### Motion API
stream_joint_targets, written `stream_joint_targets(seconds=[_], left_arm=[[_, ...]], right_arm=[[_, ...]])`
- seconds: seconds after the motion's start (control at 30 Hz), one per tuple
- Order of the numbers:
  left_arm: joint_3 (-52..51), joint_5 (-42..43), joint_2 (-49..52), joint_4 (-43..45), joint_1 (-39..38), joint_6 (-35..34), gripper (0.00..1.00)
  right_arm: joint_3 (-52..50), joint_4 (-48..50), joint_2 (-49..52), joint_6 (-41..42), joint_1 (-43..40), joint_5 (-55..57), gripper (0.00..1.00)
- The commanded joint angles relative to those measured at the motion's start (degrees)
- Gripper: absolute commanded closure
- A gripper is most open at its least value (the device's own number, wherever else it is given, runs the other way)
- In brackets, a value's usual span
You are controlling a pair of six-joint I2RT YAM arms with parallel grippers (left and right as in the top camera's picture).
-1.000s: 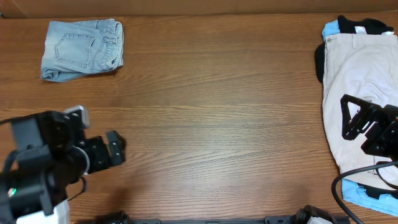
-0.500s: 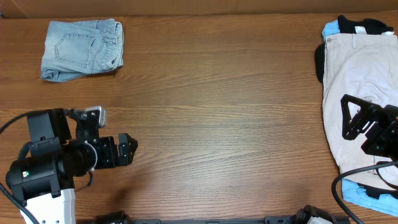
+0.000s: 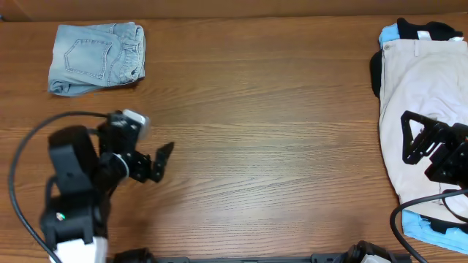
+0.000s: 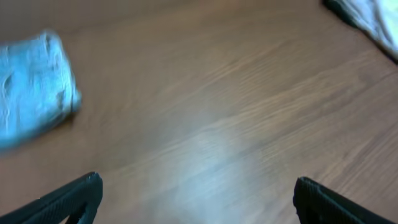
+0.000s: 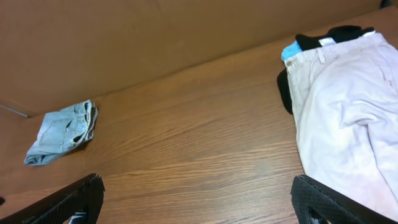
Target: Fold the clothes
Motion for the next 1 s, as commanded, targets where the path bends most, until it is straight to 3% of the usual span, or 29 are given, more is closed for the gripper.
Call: stream_joint_targets(seconds=[0.0,0.23,0.5,0.97], left_arm=[[-9.42,1.46,-7.17,7.48,-3.02,0.74,0.00],[-26.03,-7.58,-25.40,23.37,-6.86,-10.01,0.00],[-37.48,-16.15,-37.24,34.18,-8.70,-14.32,0.00],[-48.09,-20.13,-45.44,40.83,-8.63,-16.35,0.00]], right_arm=[[-0.24,0.28,-0.04,-0.42,0.00,0.02,0.00],[-0.24,0.28,-0.04,-0.42,0.00,0.00,0.00],[-0.24,0.28,-0.04,-0.42,0.00,0.00,0.00],[-0.24,0.28,-0.04,-0.42,0.00,0.00,0.00]])
